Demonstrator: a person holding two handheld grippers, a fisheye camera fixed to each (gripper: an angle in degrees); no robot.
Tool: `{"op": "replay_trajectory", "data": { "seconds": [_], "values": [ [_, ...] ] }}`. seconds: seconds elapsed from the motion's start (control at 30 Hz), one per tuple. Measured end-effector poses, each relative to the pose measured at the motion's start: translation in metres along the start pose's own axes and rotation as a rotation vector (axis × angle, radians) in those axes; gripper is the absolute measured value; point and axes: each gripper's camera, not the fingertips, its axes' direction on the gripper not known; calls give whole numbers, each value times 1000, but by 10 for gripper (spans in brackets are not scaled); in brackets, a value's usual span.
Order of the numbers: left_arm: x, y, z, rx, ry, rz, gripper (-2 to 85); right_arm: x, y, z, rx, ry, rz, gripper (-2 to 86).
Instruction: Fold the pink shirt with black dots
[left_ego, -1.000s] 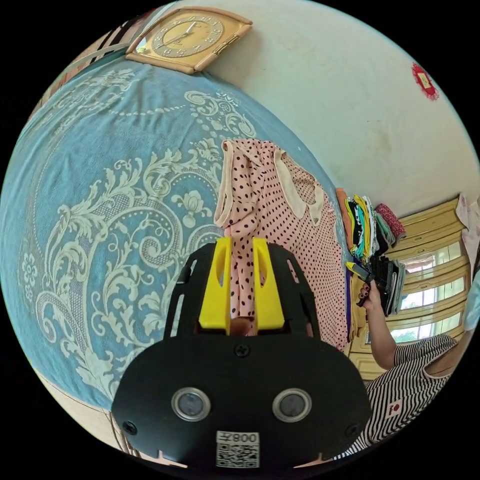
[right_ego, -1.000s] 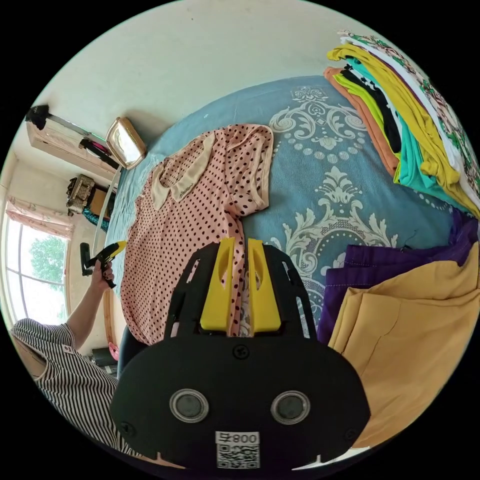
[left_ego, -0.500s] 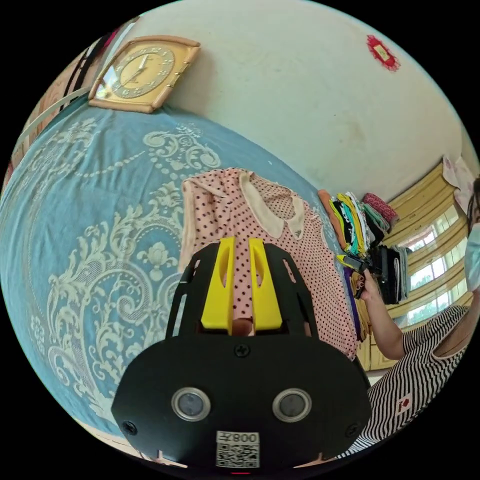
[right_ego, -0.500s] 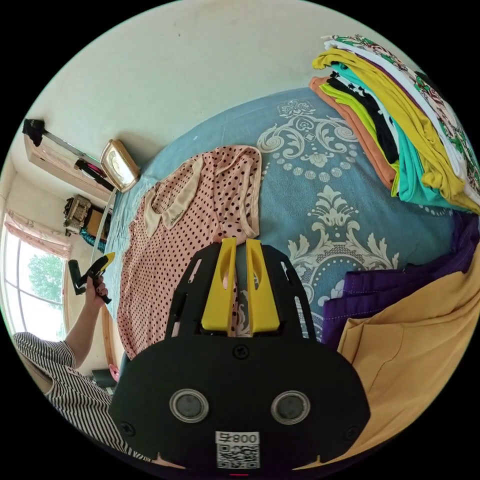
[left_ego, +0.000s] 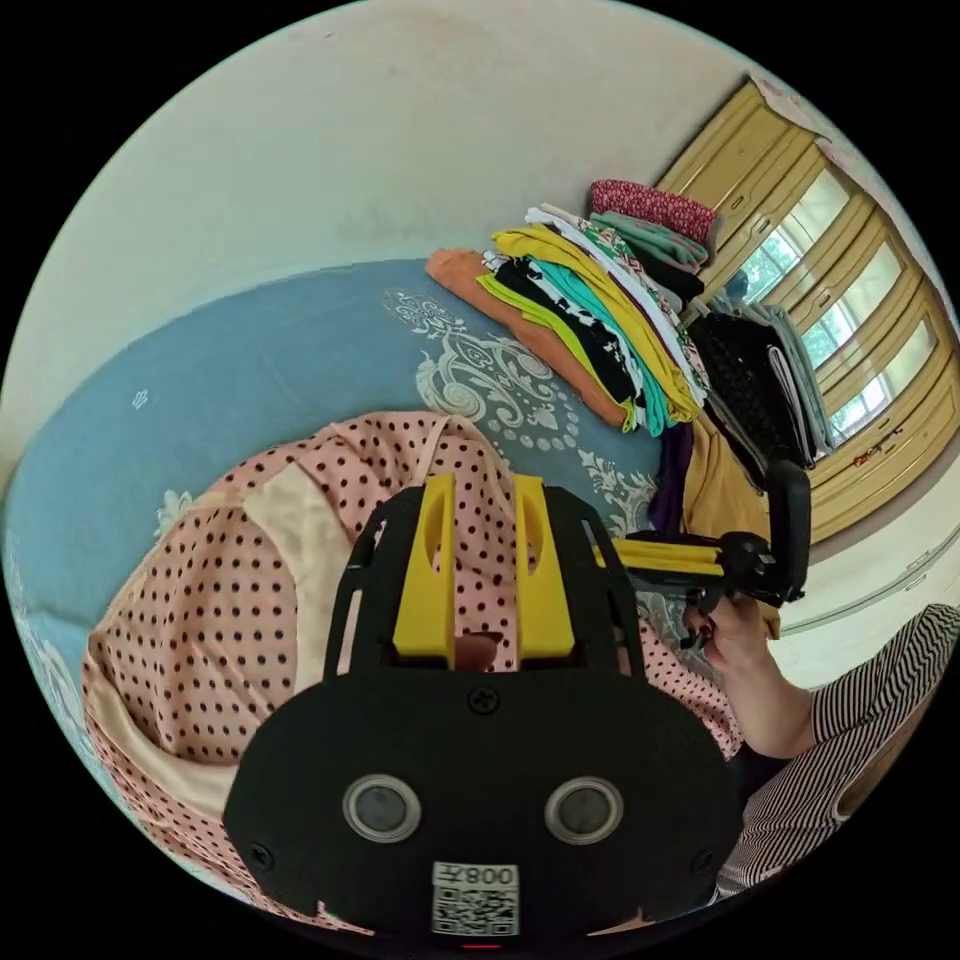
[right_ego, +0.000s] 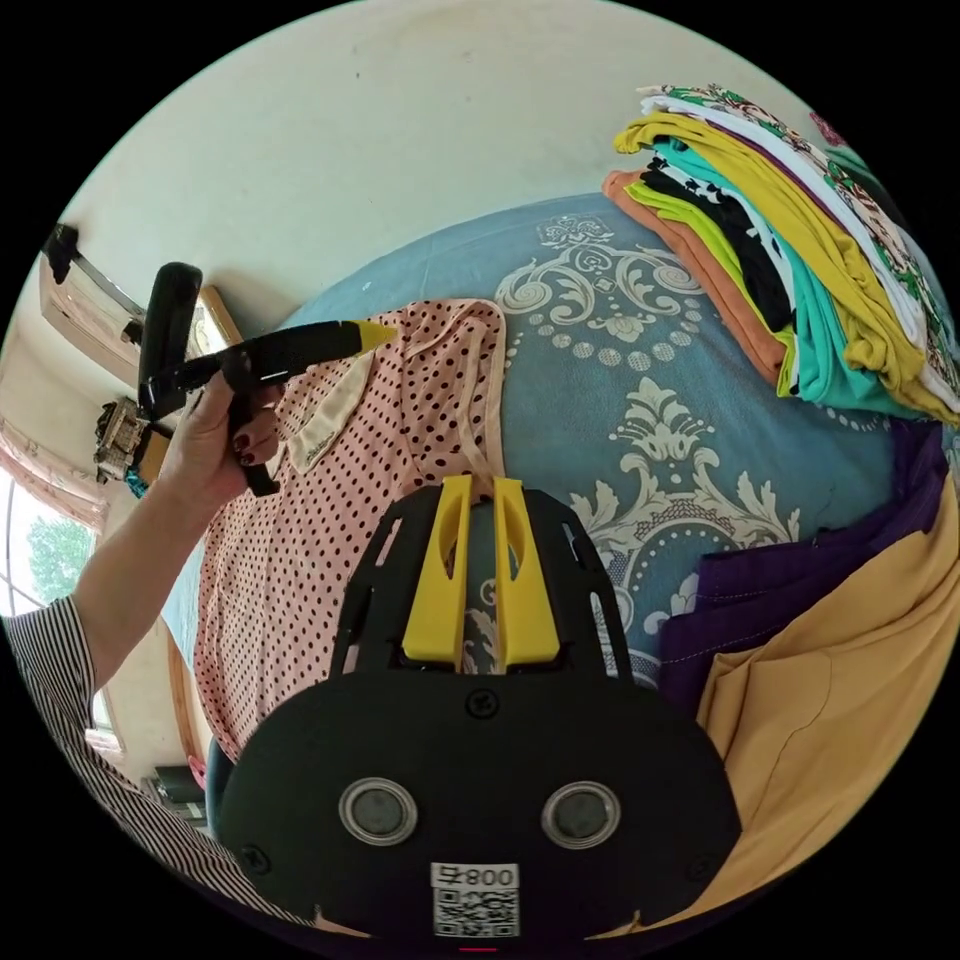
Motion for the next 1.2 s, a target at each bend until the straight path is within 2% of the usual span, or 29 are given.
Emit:
{"op": "replay_trajectory", "data": {
  "seconds": [0.3, 0.4, 0.57, 0.7, 0.9, 1.07, 1.2],
  "values": [
    [6, -61, 133, -158, -137, 56, 89, 5, 14, 23, 55, -5, -42, 26],
    [5, -68, 156, -159, -227, 75, 66, 1, 16, 33, 48, 22, -63, 24],
    [-6, -75, 175, -144, -240, 85, 22, 5, 18, 50, 43, 5, -70, 10],
    [-31, -75, 166, -48, -139, -3, 10, 5, 20, 60, 50, -7, -99, 3],
    [-86, -60, 128, 67, 24, -145, 7, -13, 25, 67, 136, 84, -217, 1],
    [-137, -37, 110, 82, 108, -273, 9, -42, 29, 78, 190, 108, -398, 1],
    [-163, -26, 112, 35, 138, -311, 12, -53, 28, 98, 147, 98, -481, 1]
  ]
}}
